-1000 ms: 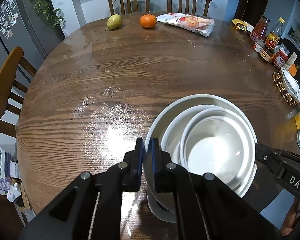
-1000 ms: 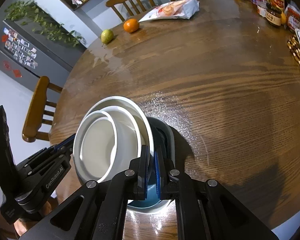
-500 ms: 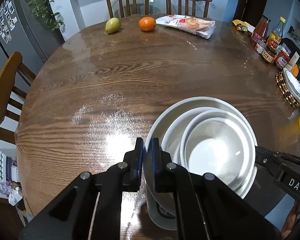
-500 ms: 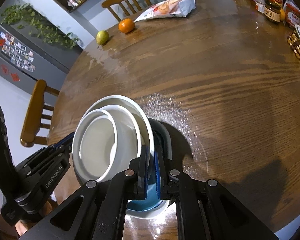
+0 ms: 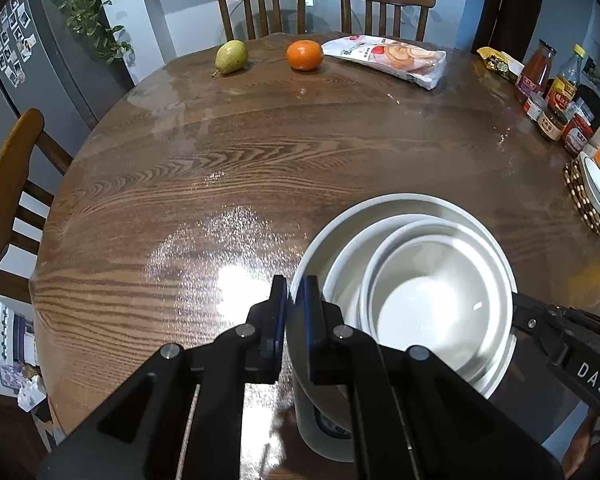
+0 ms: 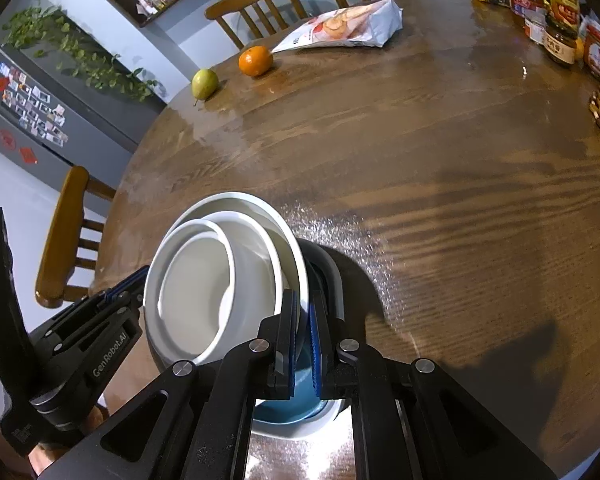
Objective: Organize plates and bowls
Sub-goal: 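Lower the bowl stack with both grippers onto the teal dish, then open both grippers to release the large white bowl rim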
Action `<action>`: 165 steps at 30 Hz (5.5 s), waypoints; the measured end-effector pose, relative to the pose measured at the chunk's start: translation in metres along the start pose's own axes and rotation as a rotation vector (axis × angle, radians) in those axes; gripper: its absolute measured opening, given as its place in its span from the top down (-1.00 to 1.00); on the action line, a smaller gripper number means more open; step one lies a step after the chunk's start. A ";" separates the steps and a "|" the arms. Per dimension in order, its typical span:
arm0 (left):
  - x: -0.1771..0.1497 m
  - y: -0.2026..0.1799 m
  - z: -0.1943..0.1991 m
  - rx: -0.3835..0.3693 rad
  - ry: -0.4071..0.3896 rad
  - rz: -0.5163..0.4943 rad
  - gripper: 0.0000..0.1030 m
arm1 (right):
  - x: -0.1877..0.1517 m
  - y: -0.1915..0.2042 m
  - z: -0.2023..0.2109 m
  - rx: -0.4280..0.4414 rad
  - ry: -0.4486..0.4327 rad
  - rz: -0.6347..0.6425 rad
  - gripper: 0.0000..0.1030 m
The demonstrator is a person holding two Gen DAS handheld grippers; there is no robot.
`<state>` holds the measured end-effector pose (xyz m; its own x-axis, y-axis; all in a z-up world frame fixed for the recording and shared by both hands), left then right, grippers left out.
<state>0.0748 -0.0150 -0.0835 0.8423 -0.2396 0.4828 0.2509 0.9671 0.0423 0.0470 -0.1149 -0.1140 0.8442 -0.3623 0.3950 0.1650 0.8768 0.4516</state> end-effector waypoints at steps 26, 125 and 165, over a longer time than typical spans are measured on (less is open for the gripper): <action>0.015 0.003 -0.008 0.005 0.002 -0.007 0.94 | 0.019 0.005 -0.007 -0.019 0.000 0.022 0.82; 0.008 0.001 -0.007 0.031 0.014 -0.015 0.92 | 0.015 0.008 -0.002 -0.093 -0.007 0.069 0.82; 0.015 0.011 0.022 0.054 -0.076 0.018 0.33 | 0.015 0.025 0.020 -0.101 -0.073 0.121 0.82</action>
<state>0.0799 -0.0056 -0.0571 0.8072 -0.2172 0.5489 0.2086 0.9748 0.0790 0.0538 -0.1049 -0.0807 0.8220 -0.2715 0.5005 0.1185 0.9414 0.3159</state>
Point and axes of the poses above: each gripper's, at about its wrist camera, not at the fingertips, and z roughly against the way its jaws point, y to its left, x to its top, the point moved 5 cm from there along -z, roughly the way its jaws point, and after that the axes turned 2 degrees about y, right-handed, at the moved point
